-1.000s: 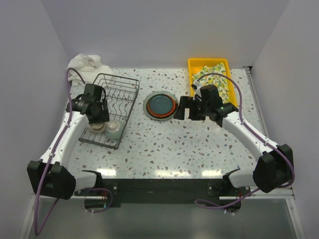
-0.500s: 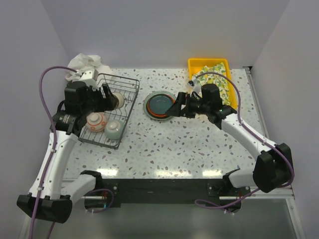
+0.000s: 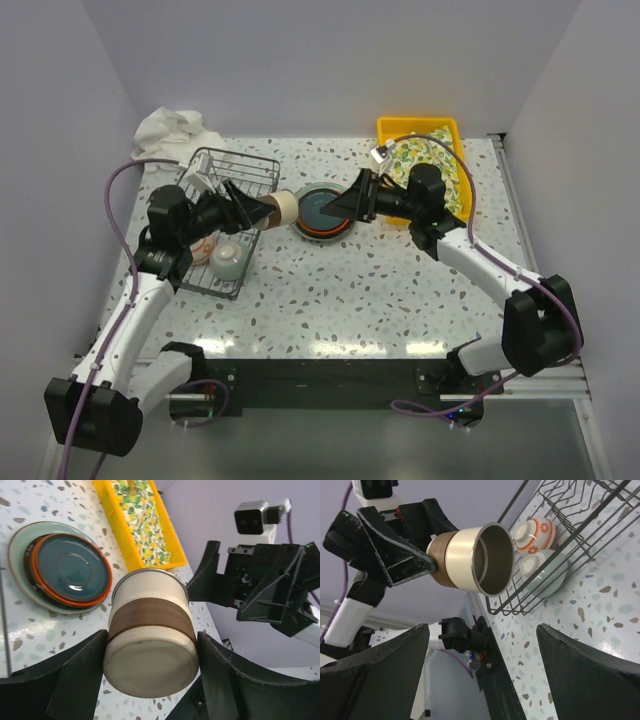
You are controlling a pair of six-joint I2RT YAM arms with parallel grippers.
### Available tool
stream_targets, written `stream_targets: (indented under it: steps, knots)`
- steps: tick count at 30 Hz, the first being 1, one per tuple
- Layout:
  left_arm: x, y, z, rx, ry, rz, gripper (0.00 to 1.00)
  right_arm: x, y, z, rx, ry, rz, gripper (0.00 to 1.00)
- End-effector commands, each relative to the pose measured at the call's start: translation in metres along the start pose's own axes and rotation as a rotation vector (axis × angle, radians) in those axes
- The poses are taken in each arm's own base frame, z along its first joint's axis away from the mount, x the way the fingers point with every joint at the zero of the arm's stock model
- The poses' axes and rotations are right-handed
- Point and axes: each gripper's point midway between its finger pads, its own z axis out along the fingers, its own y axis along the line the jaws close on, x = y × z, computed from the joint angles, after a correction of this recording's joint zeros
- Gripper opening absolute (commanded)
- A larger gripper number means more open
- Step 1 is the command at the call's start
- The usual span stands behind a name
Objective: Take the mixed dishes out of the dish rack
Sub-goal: Place the cup at the center of the board.
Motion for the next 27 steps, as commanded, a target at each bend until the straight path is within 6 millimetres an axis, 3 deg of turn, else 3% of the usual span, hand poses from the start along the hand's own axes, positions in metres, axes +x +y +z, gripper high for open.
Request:
stream_targets:
  steps: [1, 9, 15, 21, 22, 23, 26, 27]
  knots:
    - [-0.015, -0.057, 0.000, 0.236, -0.074, 0.005, 0.33, -0.005, 0.036, 0.006, -0.153, 0.018, -0.056, 0.90]
    - [0.003, -0.070, 0.015, 0.315, -0.051, -0.045, 0.33, 0.002, 0.058, 0.016, -0.245, 0.056, -0.077, 0.81]
    - [0.023, -0.061, 0.022, 0.328, -0.022, -0.120, 0.32, 0.006, 0.074, 0.015, -0.305, 0.077, -0.102, 0.67]
    - [0.028, -0.052, 0.024, 0.293, -0.013, -0.111, 0.34, 0.010, 0.075, 0.012, -0.310, 0.083, -0.099, 0.42]
    - [0.030, -0.048, 0.025, 0.280, -0.012, -0.092, 0.38, 0.013, 0.073, 0.011, -0.304, 0.086, -0.094, 0.25]
    - [0.031, -0.046, 0.026, 0.269, -0.014, -0.085, 0.40, 0.013, 0.072, 0.011, -0.300, 0.086, -0.095, 0.17]
    - [0.033, -0.038, 0.026, 0.240, -0.013, -0.061, 0.55, 0.019, 0.067, 0.008, -0.275, 0.095, -0.103, 0.00]
    - [0.035, -0.035, 0.027, 0.227, -0.006, -0.059, 0.59, 0.020, 0.066, 0.007, -0.266, 0.096, -0.110, 0.00]
